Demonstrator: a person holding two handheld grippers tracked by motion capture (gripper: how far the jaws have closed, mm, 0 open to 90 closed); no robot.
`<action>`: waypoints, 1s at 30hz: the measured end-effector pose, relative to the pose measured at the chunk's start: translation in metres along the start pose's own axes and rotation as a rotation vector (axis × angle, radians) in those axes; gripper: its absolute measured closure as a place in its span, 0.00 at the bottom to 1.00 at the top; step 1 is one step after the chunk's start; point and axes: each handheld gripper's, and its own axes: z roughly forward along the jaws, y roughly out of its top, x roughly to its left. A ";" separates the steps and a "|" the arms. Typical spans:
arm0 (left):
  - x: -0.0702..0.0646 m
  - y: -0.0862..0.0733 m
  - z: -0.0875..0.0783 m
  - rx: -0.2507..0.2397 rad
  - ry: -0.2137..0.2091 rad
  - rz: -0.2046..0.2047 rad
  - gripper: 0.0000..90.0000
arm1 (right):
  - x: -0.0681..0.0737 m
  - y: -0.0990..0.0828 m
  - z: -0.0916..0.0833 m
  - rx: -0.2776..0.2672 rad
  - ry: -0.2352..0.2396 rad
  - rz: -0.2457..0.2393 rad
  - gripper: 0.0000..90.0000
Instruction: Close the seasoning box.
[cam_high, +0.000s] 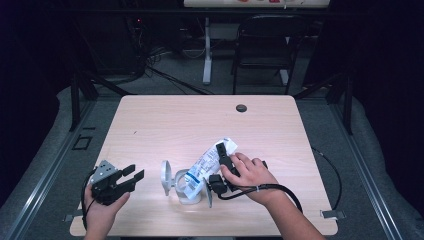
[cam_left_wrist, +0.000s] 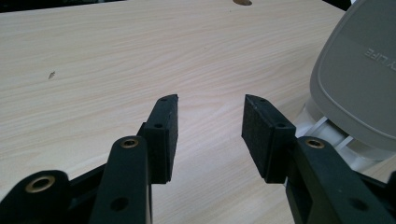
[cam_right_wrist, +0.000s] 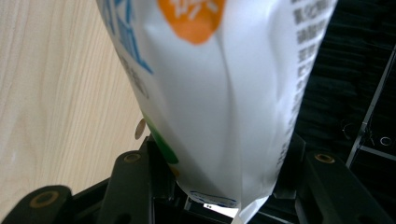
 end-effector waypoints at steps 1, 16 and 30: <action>0.000 0.000 0.000 0.000 0.000 0.001 0.63 | 0.000 0.000 0.000 0.009 -0.002 -0.009 0.60; 0.000 0.000 0.001 -0.006 0.000 -0.002 0.63 | -0.003 0.000 -0.002 0.016 -0.004 -0.020 0.60; 0.000 0.000 0.000 0.000 0.000 0.001 0.63 | -0.003 0.000 -0.002 0.015 -0.006 -0.019 0.61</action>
